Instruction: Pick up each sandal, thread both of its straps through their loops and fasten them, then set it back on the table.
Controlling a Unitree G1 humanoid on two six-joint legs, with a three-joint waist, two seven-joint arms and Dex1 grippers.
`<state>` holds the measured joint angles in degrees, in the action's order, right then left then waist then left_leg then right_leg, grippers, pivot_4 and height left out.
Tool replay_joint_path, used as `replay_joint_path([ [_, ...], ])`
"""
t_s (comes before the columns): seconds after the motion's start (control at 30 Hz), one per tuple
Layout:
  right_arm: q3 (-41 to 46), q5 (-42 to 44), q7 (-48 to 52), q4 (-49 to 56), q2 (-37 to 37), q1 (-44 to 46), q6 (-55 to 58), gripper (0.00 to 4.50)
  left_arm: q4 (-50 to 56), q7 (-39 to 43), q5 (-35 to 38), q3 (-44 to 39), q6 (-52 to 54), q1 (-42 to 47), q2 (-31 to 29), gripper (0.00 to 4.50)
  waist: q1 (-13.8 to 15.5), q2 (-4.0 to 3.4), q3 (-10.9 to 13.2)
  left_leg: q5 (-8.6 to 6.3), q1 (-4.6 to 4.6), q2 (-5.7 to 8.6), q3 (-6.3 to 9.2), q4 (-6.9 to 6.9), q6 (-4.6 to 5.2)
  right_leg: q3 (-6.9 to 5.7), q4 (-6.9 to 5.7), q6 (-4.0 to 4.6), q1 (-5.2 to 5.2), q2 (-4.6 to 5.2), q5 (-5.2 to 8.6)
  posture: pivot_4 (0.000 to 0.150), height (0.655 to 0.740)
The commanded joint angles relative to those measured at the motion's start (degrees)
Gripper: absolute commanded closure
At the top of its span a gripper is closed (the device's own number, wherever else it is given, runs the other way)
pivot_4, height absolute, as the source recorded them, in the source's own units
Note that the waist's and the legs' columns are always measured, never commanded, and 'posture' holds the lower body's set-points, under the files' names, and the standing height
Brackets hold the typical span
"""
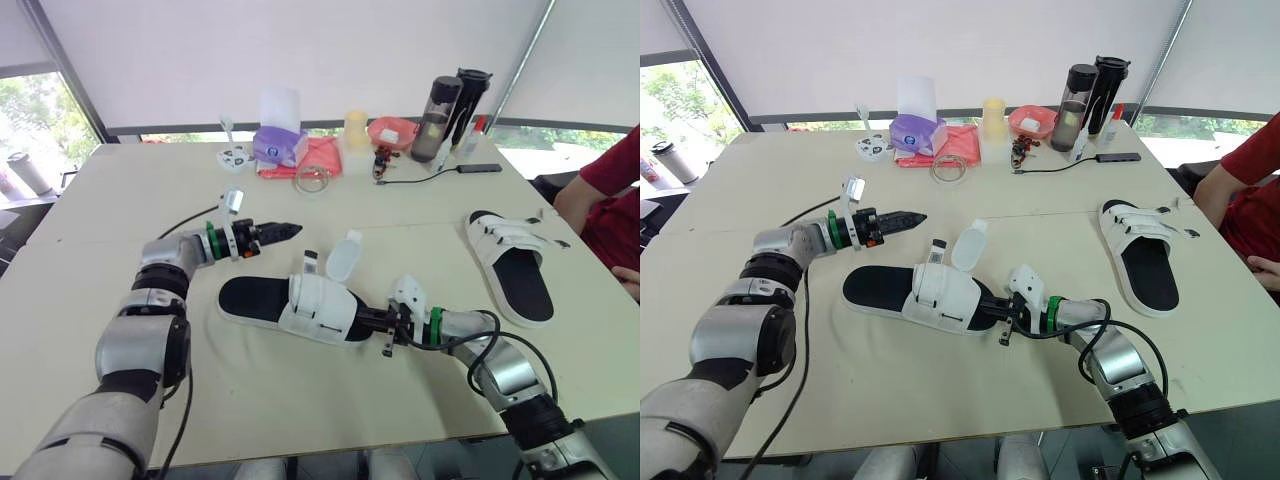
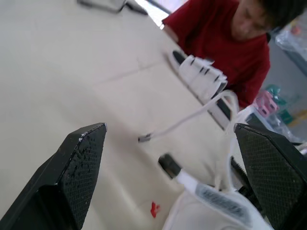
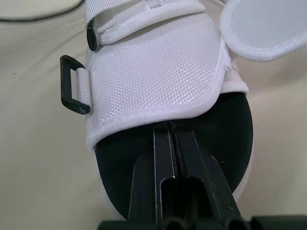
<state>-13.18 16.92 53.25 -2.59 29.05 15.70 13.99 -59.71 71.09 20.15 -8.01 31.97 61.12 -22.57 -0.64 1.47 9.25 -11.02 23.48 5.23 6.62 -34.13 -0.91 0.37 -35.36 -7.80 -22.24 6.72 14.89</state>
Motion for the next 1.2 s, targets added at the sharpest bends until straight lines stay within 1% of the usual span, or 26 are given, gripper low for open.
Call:
replay_joint_path([
  [0.03, -1.55, -4.03, -1.33, -4.93, 0.34, -1.35, 2.20, 4.50, 5.26, 0.70, 2.65, -1.08, 3.46, 2.88, 1.26, 0.10, -0.07, 0.00, 0.00, 0.00, 0.00, 0.00, 0.00, 0.00, 0.00, 0.00, 0.00, 0.00, 0.00, 0.00, 0.00, 0.150, 0.7400],
  [0.2, -1.76, -4.14, -1.34, -4.75, 0.28, -1.69, 2.03, 4.50, 15.30, 0.07, 6.43, -0.11, 12.68, 2.47, 4.19, 0.10, -0.25, 0.01, 0.01, 0.00, 0.01, -0.01, 0.00, 0.01, 0.01, 0.01, -0.02, -0.02, 0.02, 0.00, -0.01, 0.150, 0.7400],
  [0.33, -1.81, -4.24, -1.54, -4.65, 0.12, -1.89, 1.93, 4.50, 21.53, -0.67, 5.98, 4.02, 17.40, -0.15, 6.05, 0.10, -0.26, -0.01, 0.01, 0.01, 0.01, -0.01, 0.00, 0.02, 0.02, 0.01, -0.04, -0.02, 0.05, -0.01, -0.01, 0.150, 0.7400],
  [0.4, -1.77, -4.30, -1.67, -4.53, 0.01, -2.04, 1.91, 4.50, 23.37, -0.61, 5.54, 5.88, 18.53, -1.47, 6.27, 0.10, -0.27, -0.01, 0.01, 0.01, -0.01, -0.01, -0.02, 0.02, 0.02, 0.02, -0.04, -0.02, 0.06, -0.01, -0.01, 0.150, 0.7400],
  [0.7, -1.44, -4.35, -2.32, -3.72, -0.27, -3.10, 1.90, 4.50, 27.68, 0.65, 6.94, 9.33, 24.07, -5.19, 5.08, 0.10, -0.12, -0.02, 0.01, 0.00, -0.01, -0.02, -0.01, 0.02, 0.01, 0.03, -0.06, -0.01, 0.00, -0.02, -0.01, 0.150, 0.7400],
  [0.87, -1.43, -4.37, -2.60, -3.65, -0.61, -3.24, 1.99, 4.50, 26.80, -0.63, 6.62, 9.53, 22.39, -5.44, 6.86, 0.10, -0.08, -0.01, 0.01, 0.00, -0.02, -0.02, 0.00, 0.02, 0.00, 0.03, -0.04, 0.00, -0.01, -0.01, -0.01, 0.150, 0.7400],
  [0.97, -1.49, -4.39, -2.56, -3.96, -0.72, -2.94, 1.98, 4.50, 23.86, -1.31, 5.72, 9.62, 20.04, -4.59, 8.72, 0.10, -0.07, -0.02, 0.01, 0.00, -0.02, -0.02, 0.00, 0.02, 0.00, 0.03, -0.03, 0.00, 0.01, 0.00, -0.01, 0.150, 0.7400],
  [1.1, -1.52, -4.42, -2.55, -4.15, -0.83, -2.56, 2.03, 4.50, 15.74, -4.23, 3.44, 8.77, 13.11, -1.71, 12.06, 0.10, -0.06, 0.00, 0.02, 0.00, -0.02, -0.02, 0.00, 0.02, 0.00, 0.03, -0.03, 0.00, 0.03, 0.00, -0.01, 0.150, 0.7400],
  [1.2, -1.46, -4.42, -2.58, -4.12, -0.80, -2.52, 2.08, 4.50, 10.48, -4.88, 2.48, 8.08, 9.32, 0.57, 13.33, 0.10, -0.12, 0.00, 0.02, 0.00, -0.02, -0.02, -0.02, 0.02, 0.01, 0.03, -0.02, -0.01, 0.04, 0.00, -0.01, 0.150, 0.7400],
])
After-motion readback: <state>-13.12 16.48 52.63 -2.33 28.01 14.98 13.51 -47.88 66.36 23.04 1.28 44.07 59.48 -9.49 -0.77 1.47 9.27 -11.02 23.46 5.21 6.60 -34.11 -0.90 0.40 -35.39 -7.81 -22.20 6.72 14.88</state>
